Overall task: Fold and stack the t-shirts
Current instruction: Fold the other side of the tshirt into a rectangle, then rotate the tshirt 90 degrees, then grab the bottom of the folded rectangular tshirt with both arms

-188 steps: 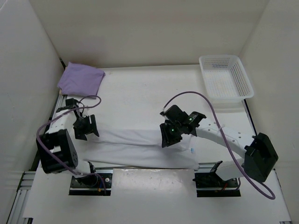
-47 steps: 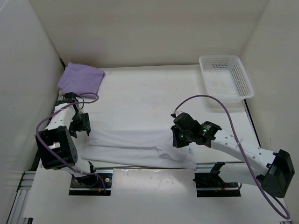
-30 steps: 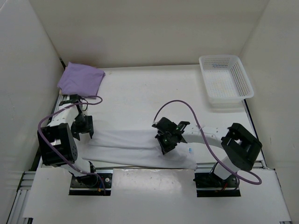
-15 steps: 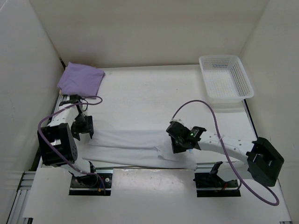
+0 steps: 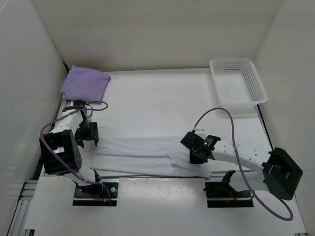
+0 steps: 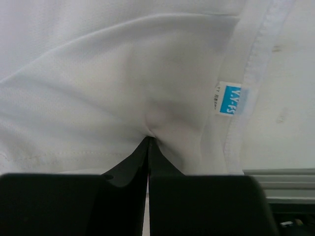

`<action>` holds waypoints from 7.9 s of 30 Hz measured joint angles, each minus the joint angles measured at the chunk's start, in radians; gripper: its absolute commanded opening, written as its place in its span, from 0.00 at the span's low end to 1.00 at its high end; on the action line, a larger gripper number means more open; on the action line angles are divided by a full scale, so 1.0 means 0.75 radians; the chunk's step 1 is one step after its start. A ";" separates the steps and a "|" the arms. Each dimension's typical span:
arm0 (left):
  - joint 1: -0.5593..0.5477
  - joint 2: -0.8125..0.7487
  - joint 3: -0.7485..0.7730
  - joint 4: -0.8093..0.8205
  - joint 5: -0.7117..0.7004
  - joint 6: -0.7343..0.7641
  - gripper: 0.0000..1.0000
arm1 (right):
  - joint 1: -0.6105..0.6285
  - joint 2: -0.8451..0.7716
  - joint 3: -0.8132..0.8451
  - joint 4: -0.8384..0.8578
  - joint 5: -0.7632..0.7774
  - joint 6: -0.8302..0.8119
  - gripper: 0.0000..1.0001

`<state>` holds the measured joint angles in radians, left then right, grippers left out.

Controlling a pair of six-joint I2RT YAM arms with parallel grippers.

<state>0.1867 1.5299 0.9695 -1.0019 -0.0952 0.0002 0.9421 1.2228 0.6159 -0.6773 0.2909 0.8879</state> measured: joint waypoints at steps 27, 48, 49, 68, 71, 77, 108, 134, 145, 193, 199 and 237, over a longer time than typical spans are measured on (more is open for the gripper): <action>-0.235 0.163 0.070 0.046 0.074 0.000 0.77 | -0.547 0.291 0.238 0.045 -0.023 -0.167 0.10; -0.198 0.068 0.069 0.078 0.041 0.000 0.87 | -0.628 1.660 2.225 -0.132 -0.097 -0.454 0.10; -0.196 0.057 0.076 0.074 0.037 0.000 0.87 | -0.632 1.621 2.184 -0.111 -0.101 -0.464 0.11; -0.177 0.032 -0.080 0.096 -0.093 -0.001 0.87 | -0.766 1.132 1.206 0.115 -0.322 -0.212 0.47; -0.165 0.006 -0.084 0.097 -0.104 0.000 0.87 | -0.775 1.197 1.299 0.122 -0.357 -0.175 0.28; -0.138 -0.113 -0.088 0.121 -0.085 0.000 0.87 | -0.783 1.448 1.649 0.104 -0.428 -0.110 0.00; -0.612 -0.111 -0.262 0.481 0.180 -0.001 0.89 | 0.012 0.686 0.632 0.380 -0.392 -0.189 0.68; -0.706 -0.055 -0.255 0.559 0.261 -0.003 0.10 | -0.085 0.781 0.579 0.450 -0.601 -0.072 0.00; -0.716 -0.090 -0.262 0.448 0.213 -0.005 0.24 | -0.053 0.752 0.561 0.420 -0.571 -0.143 0.00; -0.191 -0.441 -0.269 0.399 0.162 -0.005 0.60 | 0.332 1.348 1.602 0.085 -0.171 -0.717 0.32; -0.191 -0.441 -0.269 0.399 0.162 -0.005 0.60 | 0.333 1.349 1.602 0.044 -0.161 -0.713 0.35; -0.262 -0.429 -0.261 0.375 0.160 -0.005 0.61 | 0.163 0.741 0.662 0.330 -0.315 -0.314 0.23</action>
<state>-0.0097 1.2083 0.7738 -0.7208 0.0250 -0.0036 1.0641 1.7782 1.1122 -0.4301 0.0547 0.6525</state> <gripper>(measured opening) 0.601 0.213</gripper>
